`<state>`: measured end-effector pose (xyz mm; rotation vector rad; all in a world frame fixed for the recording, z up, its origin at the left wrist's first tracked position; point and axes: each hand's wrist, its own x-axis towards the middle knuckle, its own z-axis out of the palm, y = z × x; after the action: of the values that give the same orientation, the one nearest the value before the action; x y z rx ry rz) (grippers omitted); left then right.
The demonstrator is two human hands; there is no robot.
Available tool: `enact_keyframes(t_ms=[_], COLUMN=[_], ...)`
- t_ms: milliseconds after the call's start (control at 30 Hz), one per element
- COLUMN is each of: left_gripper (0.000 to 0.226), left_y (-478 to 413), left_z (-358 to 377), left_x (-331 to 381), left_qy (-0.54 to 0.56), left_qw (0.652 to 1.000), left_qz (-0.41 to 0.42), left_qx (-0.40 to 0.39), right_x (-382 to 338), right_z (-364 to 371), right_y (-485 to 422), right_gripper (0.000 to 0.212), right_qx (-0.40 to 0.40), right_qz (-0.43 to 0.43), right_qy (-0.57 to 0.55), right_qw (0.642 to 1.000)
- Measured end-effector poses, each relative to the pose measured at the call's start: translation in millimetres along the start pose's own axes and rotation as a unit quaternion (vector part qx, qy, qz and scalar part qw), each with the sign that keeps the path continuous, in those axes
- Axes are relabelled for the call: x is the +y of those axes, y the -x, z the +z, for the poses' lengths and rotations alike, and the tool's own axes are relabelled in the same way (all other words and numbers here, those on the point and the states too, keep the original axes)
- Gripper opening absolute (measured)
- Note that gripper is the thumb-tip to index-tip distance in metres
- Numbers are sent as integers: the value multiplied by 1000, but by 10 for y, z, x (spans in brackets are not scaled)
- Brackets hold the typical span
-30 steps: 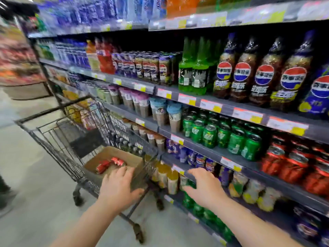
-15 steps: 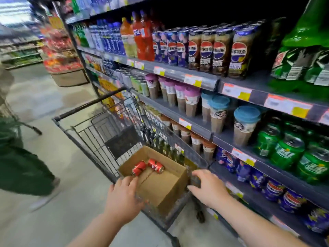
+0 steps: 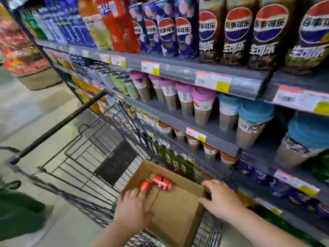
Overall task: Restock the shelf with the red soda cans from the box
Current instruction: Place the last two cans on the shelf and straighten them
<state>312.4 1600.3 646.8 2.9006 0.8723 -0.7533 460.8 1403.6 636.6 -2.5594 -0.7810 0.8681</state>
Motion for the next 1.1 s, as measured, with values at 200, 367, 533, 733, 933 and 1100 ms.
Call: enact_keyframes(t_ms=[200,367,533,733,933,1100], left_gripper=[79,75,72,77,88,91], left_y=[-1337,-2375,-3100,-3592,-3828,-3836], left_z=[277,638,1147,1884,2303,2564], left_x=[-120,-274,-354,-334,-401,-408], left_qy=[-51,-86,-51,1,-26,-53], left_qw=[991,974,961,955,959,950], left_qz=[110,195,260,273,281,295], left_qx=[-51,-81,-79,-115,-34,-90], right_x=[-28,-228,-430,-291,-205,-182], right_z=[433,1091,1661,2225,2693,2854], right_y=[-579,-1039,-1594,-2113,-2277,-2381], right_gripper=[53,53,52,57,44,37], right_qx=[4,-24,-38,-80,-85,-65], right_qz=[121,209,254,284,305,288], right_qy=[-32,-74,-124,-175,-236,-234], right_qw=[992,975,959,939,919,926])
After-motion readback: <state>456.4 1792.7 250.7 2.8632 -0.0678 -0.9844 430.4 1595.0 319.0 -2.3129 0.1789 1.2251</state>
